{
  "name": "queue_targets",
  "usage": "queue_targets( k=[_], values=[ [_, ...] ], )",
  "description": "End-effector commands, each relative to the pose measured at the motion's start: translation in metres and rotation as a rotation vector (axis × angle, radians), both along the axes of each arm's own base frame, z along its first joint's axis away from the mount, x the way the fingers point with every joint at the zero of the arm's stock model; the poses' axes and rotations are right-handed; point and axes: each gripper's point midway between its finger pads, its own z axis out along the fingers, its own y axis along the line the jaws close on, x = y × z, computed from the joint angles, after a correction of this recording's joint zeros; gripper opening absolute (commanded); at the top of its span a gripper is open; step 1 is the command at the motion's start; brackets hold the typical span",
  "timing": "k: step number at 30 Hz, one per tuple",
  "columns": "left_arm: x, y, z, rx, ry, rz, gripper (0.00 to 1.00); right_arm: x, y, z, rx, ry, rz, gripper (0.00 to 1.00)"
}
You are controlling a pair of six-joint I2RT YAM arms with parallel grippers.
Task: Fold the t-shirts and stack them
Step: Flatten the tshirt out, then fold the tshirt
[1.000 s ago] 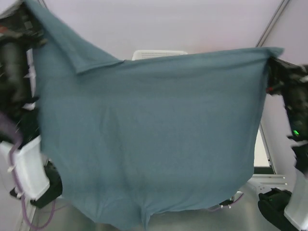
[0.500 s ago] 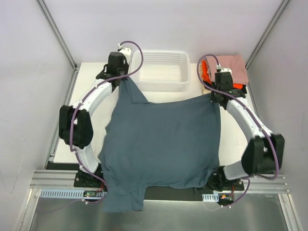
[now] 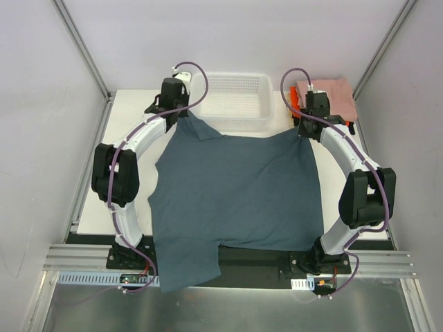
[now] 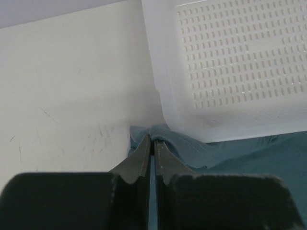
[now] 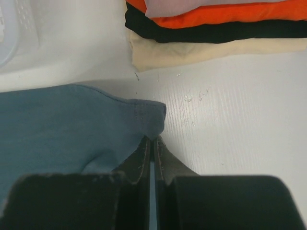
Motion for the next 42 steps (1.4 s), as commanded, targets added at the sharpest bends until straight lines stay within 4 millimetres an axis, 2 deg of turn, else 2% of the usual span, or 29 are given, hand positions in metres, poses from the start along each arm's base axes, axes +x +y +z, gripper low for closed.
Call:
queue_targets(
  k=[1,2,3,4,5,6,7,8,9,11,12,14,15,16,18,19,20,22,24,25,26,27,28,29,31,38,42],
  values=[
    [-0.018,0.012,0.024,-0.073,-0.042,0.088,0.0,0.006,0.0,0.007,0.014,-0.013,0.002,0.01],
    [-0.025,0.012,0.025,-0.109,-0.036,0.11,0.0,0.002,0.0,0.005,0.013,-0.004,0.002,0.01],
    [-0.034,0.013,0.038,-0.132,-0.055,0.115,0.0,0.0,-0.001,0.004,0.014,-0.002,0.001,0.01],
    [-0.045,0.015,0.027,-0.13,-0.03,0.128,0.0,-0.004,-0.002,0.007,0.011,-0.009,-0.007,0.01],
    [-0.052,0.017,0.028,-0.144,-0.03,0.15,0.0,-0.009,-0.005,0.003,0.003,0.002,-0.015,0.01],
    [-0.063,0.014,0.039,-0.15,-0.05,0.154,0.0,-0.011,-0.007,0.003,-0.004,0.0,-0.019,0.01],
    [-0.076,0.022,0.026,-0.119,-0.03,0.202,0.0,-0.013,-0.011,0.006,-0.02,-0.008,-0.029,0.01],
    [-0.084,0.024,0.027,-0.13,-0.031,0.226,0.0,-0.016,-0.013,0.003,-0.031,0.0,-0.036,0.01],
    [-0.095,0.021,0.037,-0.144,-0.05,0.231,0.0,-0.02,-0.015,-0.001,-0.04,0.011,-0.039,0.01],
    [-0.115,0.023,0.024,-0.185,-0.005,0.27,0.0,-0.024,-0.019,-0.002,-0.05,0.014,-0.045,0.01],
    [-0.125,0.024,0.032,-0.22,-0.016,0.276,0.0,-0.029,-0.02,-0.008,-0.054,0.03,-0.046,0.01],
    [-0.143,0.027,0.019,-0.261,0.027,0.316,0.0,-0.032,-0.02,-0.011,-0.058,0.035,-0.048,0.01],
    [-0.153,0.03,0.021,-0.278,0.029,0.328,0.0,-0.034,-0.021,-0.012,-0.058,0.037,-0.051,0.01],
    [-0.163,0.033,0.01,-0.277,0.054,0.341,0.0,-0.037,-0.024,-0.015,-0.068,0.043,-0.061,0.01],
    [-0.18,0.039,0.012,-0.308,0.058,0.371,0.0,-0.039,-0.027,-0.014,-0.071,0.04,-0.075,0.01],
    [-0.189,0.042,0.005,-0.309,0.072,0.382,0.0,-0.042,-0.027,-0.015,-0.07,0.045,-0.076,0.01],
    [-0.198,0.046,0.014,-0.334,0.049,0.391,0.0,-0.044,-0.029,-0.016,-0.068,0.049,-0.079,0.01],
    [-0.214,0.053,0.009,-0.329,0.063,0.401,0.0,-0.047,-0.029,-0.013,-0.062,0.041,-0.079,0.02],
    [-0.228,0.056,0.021,-0.367,0.038,0.398,0.0,-0.053,-0.031,-0.016,-0.064,0.047,-0.083,0.02],
    [-0.237,0.057,0.014,-0.38,0.065,0.412,0.0,-0.056,-0.031,-0.011,-0.062,0.036,-0.084,0.02],
    [-0.244,0.057,0.021,-0.415,0.048,0.408,0.0,-0.06,-0.033,-0.016,-0.064,0.046,-0.087,0.03],
    [-0.25,0.057,0.018,-0.435,0.055,0.409,0.0,-0.062,-0.033,-0.017,-0.063,0.046,-0.088,0.03],
    [-0.257,0.054,0.008,-0.468,0.086,0.415,0.0,-0.065,-0.033,-0.015,-0.058,0.038,-0.093,0.03],
    [-0.263,0.053,0.01,-0.495,0.081,0.406,0.0,-0.068,-0.033,-0.018,-0.056,0.043,-0.096,0.03],
    [-0.272,0.048,0.001,-0.534,0.115,0.398,0.0,-0.075,-0.034,-0.024,-0.047,0.051,-0.114,0.03],
    [-0.3,0.042,-0.002,-0.618,0.183,0.397,0.0,-0.085,-0.04,-0.026,-0.045,0.041,-0.147,0.02],
    [-0.317,0.047,-0.008,-0.621,0.231,0.43,0.0,-0.088,-0.044,-0.028,-0.051,0.05,-0.156,0.03]
  ],
)
